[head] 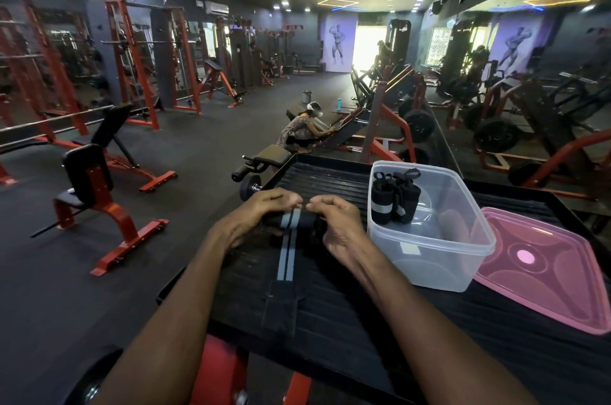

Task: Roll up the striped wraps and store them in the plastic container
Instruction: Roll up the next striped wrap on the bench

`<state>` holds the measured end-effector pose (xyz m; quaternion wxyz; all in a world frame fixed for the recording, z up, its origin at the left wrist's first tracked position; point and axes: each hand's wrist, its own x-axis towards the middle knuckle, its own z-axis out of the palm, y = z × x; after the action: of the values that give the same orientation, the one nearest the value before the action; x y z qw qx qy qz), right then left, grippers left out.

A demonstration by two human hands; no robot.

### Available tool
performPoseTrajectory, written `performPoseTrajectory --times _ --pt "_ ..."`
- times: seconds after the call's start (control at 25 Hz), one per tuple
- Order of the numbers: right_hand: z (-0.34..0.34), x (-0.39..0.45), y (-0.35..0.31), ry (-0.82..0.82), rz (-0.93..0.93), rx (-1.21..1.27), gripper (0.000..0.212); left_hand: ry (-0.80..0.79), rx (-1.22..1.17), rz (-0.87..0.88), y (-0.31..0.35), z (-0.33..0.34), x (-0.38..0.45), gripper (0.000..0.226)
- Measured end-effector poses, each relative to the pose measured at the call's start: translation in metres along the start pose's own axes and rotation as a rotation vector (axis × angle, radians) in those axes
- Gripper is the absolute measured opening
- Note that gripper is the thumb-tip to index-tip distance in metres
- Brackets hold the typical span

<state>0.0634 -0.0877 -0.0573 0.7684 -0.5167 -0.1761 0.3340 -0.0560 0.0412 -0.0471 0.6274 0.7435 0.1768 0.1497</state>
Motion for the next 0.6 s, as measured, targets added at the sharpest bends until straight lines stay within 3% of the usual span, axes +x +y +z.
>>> performPoseTrajectory --times 0.08,0.2,0.32,0.44,0.6 --pt "-0.002 0.003 -0.007 0.051 0.084 0.169 0.017 -0.091 0.063 -0.021 0.006 -0.003 -0.010 0.050" --pt "-0.001 0.001 -0.015 0.006 0.103 0.297 0.012 0.049 0.193 0.012 0.015 0.002 -0.015 0.032" --pt "0.000 -0.004 -0.014 -0.114 -0.093 0.083 0.009 0.135 0.179 0.047 0.016 0.003 -0.016 0.021" --pt "-0.001 -0.005 -0.005 -0.126 -0.350 -0.293 0.026 0.179 0.110 0.029 0.017 0.006 -0.016 0.036" --pt "-0.004 -0.004 -0.003 -0.123 -0.494 -0.420 0.025 0.133 -0.034 -0.070 0.016 0.013 -0.009 0.046"
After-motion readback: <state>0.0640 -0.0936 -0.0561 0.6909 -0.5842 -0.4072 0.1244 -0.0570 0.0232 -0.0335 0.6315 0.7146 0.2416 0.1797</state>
